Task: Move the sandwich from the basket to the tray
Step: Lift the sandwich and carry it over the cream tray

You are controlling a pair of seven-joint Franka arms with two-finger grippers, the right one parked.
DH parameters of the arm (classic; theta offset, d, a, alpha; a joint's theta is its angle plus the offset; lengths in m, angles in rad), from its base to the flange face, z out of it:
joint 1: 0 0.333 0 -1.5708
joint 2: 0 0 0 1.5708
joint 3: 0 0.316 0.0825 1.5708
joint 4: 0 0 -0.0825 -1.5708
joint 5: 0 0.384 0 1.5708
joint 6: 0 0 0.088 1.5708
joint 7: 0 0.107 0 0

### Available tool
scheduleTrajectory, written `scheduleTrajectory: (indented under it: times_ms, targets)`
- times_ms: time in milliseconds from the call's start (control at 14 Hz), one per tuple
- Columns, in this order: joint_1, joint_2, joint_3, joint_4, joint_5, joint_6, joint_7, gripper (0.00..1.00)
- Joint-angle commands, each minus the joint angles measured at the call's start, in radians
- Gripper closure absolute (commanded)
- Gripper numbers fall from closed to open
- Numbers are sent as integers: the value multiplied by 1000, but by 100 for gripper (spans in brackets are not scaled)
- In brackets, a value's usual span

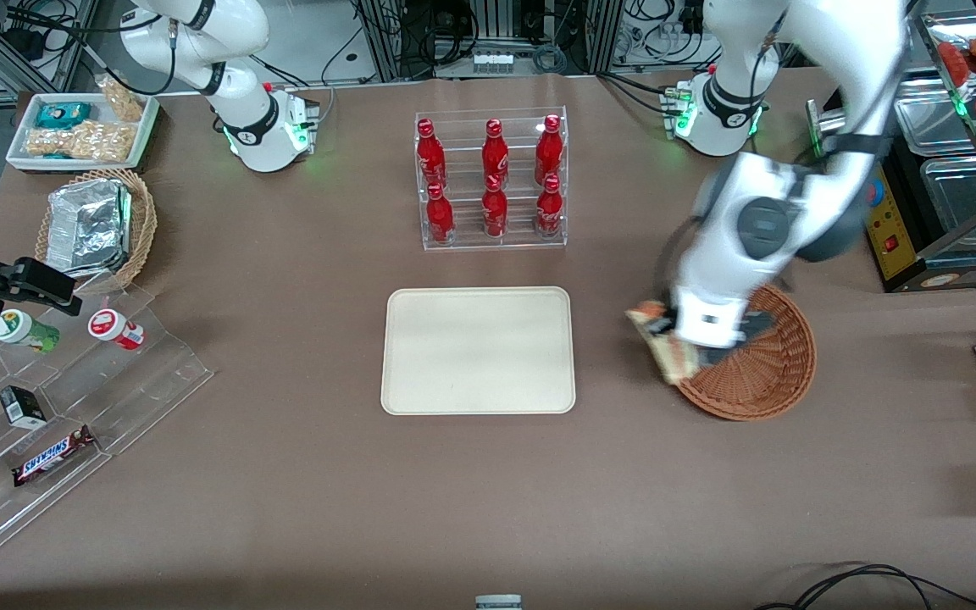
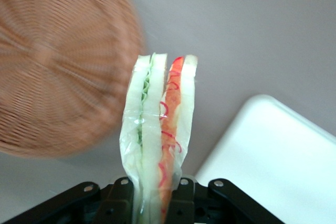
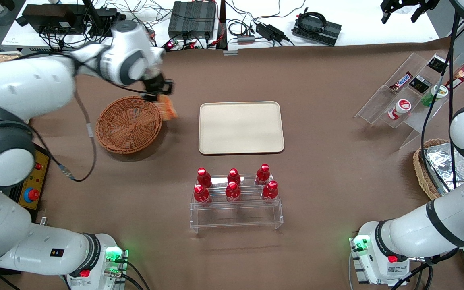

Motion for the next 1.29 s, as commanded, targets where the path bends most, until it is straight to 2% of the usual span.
scheduleTrajectory:
  times_ms: [0,143,286,357,571,714,929,1214]
  targets:
    - [-160,232,15,237,46,-22,-77,100]
    - [-236,384,12,400,132,-14,-77,99]
    - [-313,516,14,563,167,-18,-57,97]
    - [-332,550,14,600,187,-19,-45,96]
    - [-407,640,12,698,192,-17,-35,94]
    - [-427,709,15,778,195,-22,-32,86]
    - [-429,707,22,783,197,-23,-79,0]
    - [-422,636,49,784,209,-132,-111,0]
